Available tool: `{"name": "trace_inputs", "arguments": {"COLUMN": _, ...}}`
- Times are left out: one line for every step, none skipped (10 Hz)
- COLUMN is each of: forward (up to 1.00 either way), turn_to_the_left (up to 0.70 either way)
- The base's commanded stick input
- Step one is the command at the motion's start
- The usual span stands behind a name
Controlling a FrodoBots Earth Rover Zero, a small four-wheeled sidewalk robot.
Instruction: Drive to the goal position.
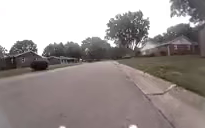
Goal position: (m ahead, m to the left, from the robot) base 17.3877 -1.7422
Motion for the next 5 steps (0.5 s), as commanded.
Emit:
{"name": "trace_inputs", "arguments": {"forward": 1.00, "turn_to_the_left": -0.05}}
{"name": "trace_inputs", "arguments": {"forward": 1.00, "turn_to_the_left": -0.28}}
{"name": "trace_inputs", "arguments": {"forward": 1.00, "turn_to_the_left": -0.10}}
{"name": "trace_inputs", "arguments": {"forward": 1.00, "turn_to_the_left": 0.00}}
{"name": "trace_inputs", "arguments": {"forward": 1.00, "turn_to_the_left": 0.00}}
